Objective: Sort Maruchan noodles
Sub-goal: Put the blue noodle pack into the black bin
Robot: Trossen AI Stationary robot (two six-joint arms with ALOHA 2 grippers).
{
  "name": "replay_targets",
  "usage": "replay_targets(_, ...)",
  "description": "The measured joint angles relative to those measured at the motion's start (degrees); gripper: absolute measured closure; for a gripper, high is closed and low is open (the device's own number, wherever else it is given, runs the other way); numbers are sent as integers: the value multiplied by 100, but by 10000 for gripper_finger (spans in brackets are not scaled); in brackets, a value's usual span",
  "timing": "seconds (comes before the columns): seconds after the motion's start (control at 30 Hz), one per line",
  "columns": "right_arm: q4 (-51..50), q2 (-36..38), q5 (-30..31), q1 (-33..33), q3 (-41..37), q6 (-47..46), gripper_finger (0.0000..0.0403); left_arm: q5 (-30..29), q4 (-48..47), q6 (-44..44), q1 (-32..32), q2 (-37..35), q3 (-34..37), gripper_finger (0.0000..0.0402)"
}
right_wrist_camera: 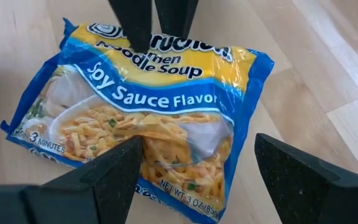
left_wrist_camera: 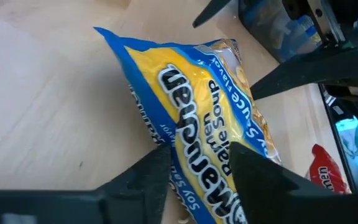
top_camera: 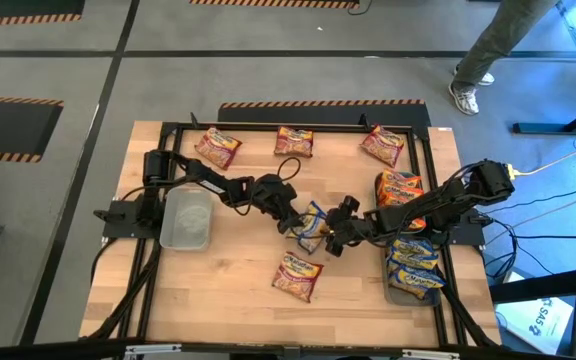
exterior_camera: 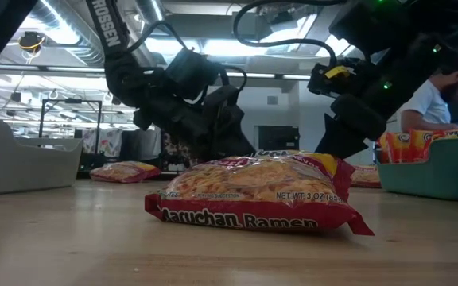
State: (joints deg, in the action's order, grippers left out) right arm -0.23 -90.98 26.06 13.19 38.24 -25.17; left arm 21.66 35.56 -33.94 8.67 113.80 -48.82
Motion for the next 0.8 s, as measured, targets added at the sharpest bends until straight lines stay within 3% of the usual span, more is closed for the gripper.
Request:
replay_targets(0.33, 18, 0, 13, -2, 0, 0, 107, -156, 112, 438, 0, -2, 0, 388)
replay_targets(0.57, 0, 69, 26, -9, 0, 7, 107, -115, 121, 635, -4, -12, -2, 400)
replay_targets(0.8, -259, 781, -80, -17, 4, 11, 107, 43, -32, 1291, -38, -326, -19, 401)
